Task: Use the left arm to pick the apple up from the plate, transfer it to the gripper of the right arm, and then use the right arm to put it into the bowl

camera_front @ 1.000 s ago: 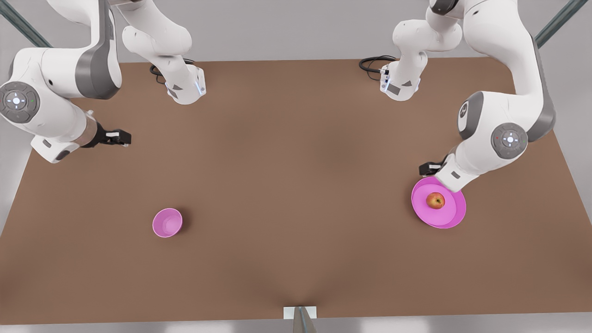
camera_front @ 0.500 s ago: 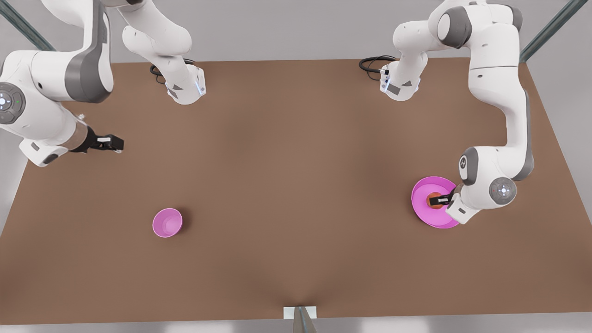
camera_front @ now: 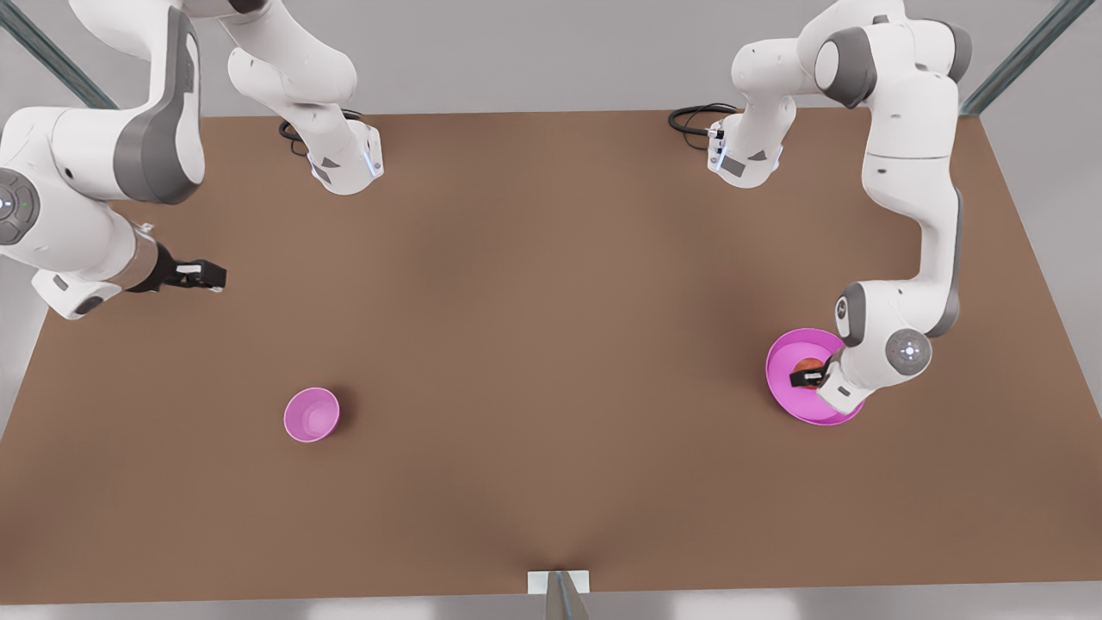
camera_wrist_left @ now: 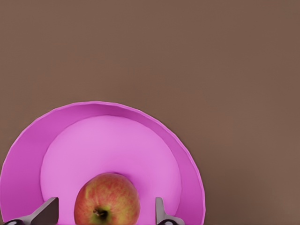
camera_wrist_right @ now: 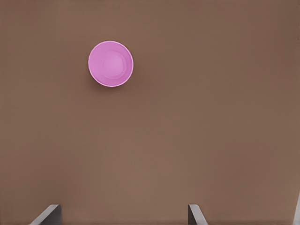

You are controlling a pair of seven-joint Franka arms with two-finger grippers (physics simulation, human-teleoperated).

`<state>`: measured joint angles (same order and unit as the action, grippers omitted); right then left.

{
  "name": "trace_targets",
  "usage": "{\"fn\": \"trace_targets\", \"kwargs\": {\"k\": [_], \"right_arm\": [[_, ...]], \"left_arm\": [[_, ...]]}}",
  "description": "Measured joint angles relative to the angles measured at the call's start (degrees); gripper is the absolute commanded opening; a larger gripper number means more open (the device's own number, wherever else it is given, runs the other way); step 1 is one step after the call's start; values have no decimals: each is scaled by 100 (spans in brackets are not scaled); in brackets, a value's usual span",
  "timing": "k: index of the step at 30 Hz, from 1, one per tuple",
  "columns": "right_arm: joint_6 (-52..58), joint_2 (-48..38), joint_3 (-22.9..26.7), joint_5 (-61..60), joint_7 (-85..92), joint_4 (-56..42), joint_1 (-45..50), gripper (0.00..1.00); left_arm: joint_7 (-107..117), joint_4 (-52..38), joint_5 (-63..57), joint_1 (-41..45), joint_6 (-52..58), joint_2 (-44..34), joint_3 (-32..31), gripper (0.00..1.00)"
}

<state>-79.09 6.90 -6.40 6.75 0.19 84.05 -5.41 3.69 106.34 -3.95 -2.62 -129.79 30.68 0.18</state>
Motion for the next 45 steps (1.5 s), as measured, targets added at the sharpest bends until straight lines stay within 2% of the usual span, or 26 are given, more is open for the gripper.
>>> {"fn": "trace_targets", "kwargs": {"k": [25,28,32,41,45], "right_arm": [[-77,1,-16,-29,0,9,36,100],[-78,3,-15,-30,0,9,53,100],[-80,9,-18,-30,0,12,61,100],[-80,10,-9,-27,0,30,21,100],[-75,10,-9,-25,0,49,20,100]], "left_arm": [[-125,256,1,-126,-473,405,0,100],[-133,259,-1,-132,-499,401,0,91],[-141,257,-5,-136,-524,413,0,91],[-153,258,-1,-142,-532,441,0,83],[-156,257,0,-142,-515,436,0,83]]}}
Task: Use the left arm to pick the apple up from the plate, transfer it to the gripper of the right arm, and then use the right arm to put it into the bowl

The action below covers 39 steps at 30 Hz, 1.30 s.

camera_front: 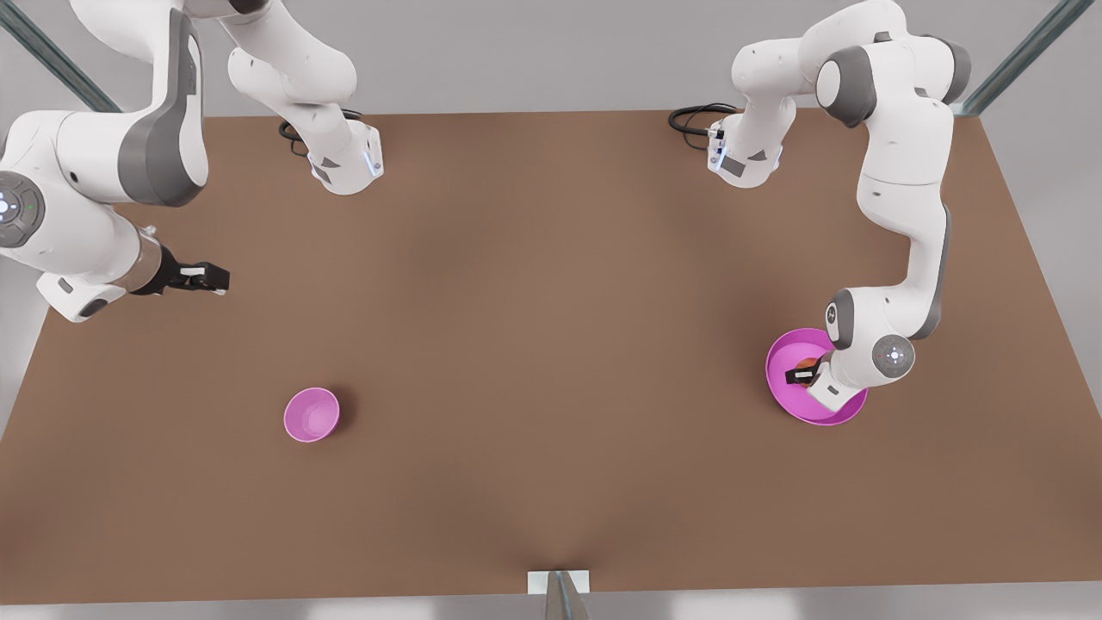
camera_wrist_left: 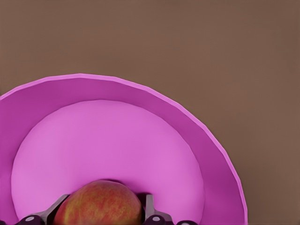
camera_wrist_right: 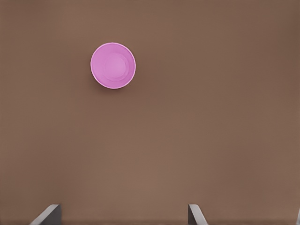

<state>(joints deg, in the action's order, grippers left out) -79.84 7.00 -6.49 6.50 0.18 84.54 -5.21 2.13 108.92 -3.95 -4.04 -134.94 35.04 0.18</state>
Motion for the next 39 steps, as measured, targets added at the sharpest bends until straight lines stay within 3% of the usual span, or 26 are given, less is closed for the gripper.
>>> {"fn": "trace_targets", "kwargs": {"k": [5,9,17,23,26,28,33,39], "right_arm": [[26,95,-1,1,-1,-24,20,100],[40,116,0,3,-3,-31,11,100],[32,141,0,3,-4,-37,11,100],[7,338,-22,-19,-6,-161,25,100],[-7,949,-54,-305,13,-549,291,100],[-22,1838,-61,-920,141,-1132,336,100],[-48,3333,-521,-3092,724,-1810,230,100],[-179,4126,-1241,-4666,1901,-1853,-17,100]], "left_arm": [[-3,0,0,0,5,-3,-1,82],[9,0,-13,0,-6,7,-2,74],[67,0,-39,-46,1,-79,-7,69],[107,-132,1157,164,591,-723,-45,69],[130,-1384,1754,344,1273,-713,-526,68],[116,-1984,2390,351,1764,-488,-1021,68],[111,-3822,4020,569,2508,1199,-2648,68],[132,-4616,5182,1236,2226,1884,-3125,69]]}}
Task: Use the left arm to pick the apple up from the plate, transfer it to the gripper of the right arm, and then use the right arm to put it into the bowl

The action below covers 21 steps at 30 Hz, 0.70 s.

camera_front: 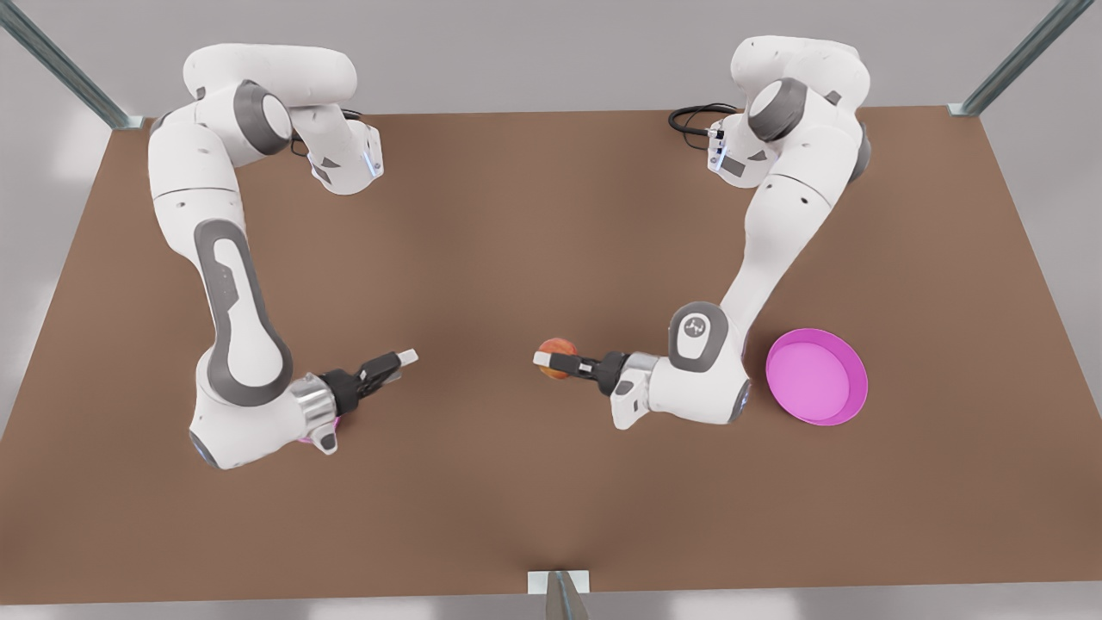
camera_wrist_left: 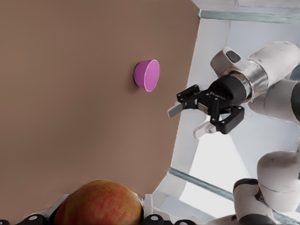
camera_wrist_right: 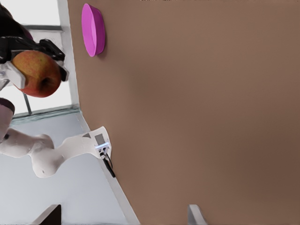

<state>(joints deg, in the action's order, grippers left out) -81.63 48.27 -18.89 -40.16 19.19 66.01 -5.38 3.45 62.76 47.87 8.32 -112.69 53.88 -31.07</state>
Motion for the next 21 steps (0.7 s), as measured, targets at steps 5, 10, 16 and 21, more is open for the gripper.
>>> {"fn": "trace_targets", "kwargs": {"k": [5,10,16,21], "right_arm": [[-522,333,-226,-560,1362,38,-9,100],[-1197,701,-726,-1138,2681,-112,-14,100],[-1586,905,-1148,-1602,3986,-130,-13,100],[-1729,1141,-1472,-1705,4795,-127,18,100]], "left_arm": [[-155,-42,1066,-1,-124,185,-76,69],[-430,-51,1506,-31,-171,310,-78,69],[-733,-66,1651,-32,-324,385,-71,69],[-918,-85,1679,-25,-484,418,-70,69]]}}
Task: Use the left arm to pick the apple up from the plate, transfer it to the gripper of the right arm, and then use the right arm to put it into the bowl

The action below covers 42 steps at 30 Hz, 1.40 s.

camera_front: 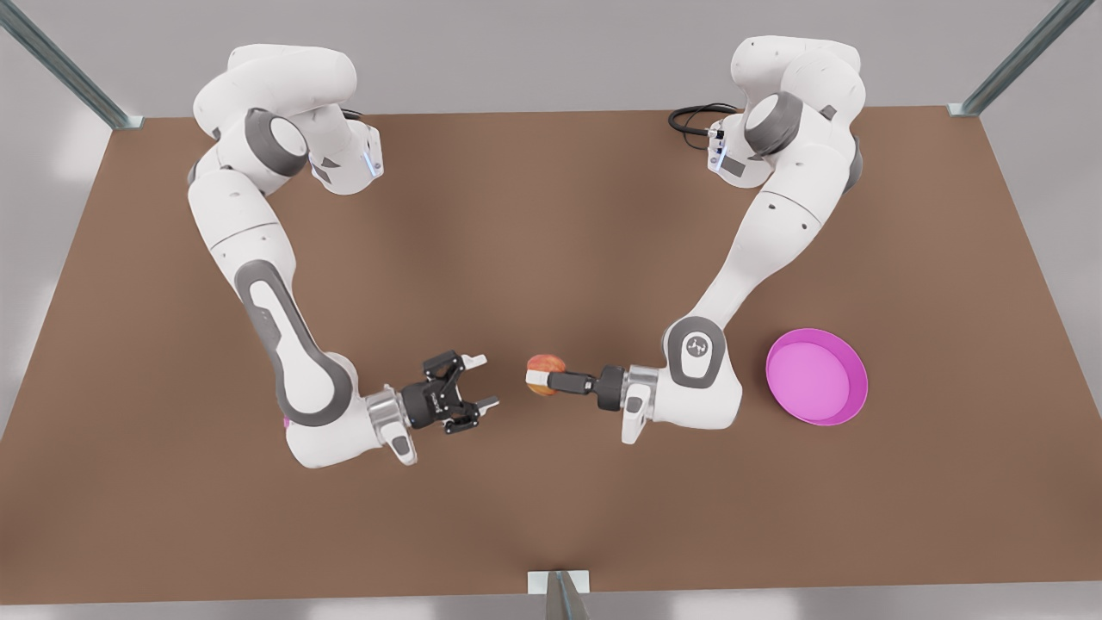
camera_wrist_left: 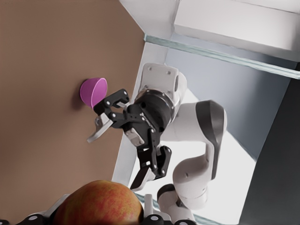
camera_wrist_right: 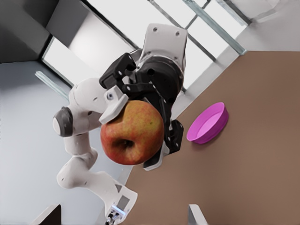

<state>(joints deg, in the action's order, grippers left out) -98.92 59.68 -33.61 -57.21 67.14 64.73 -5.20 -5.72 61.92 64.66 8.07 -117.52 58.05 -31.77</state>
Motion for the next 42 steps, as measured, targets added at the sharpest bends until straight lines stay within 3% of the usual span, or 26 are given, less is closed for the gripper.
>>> {"fn": "trace_targets", "kwargs": {"k": [26,42], "right_arm": [[-1559,-107,-866,-33,1934,393,-163,100],[-2028,-168,-1012,-118,2407,831,-111,100]], "left_arm": [[-403,7,9,11,-164,24,0,69],[-470,16,92,43,-386,32,-9,70]]}}
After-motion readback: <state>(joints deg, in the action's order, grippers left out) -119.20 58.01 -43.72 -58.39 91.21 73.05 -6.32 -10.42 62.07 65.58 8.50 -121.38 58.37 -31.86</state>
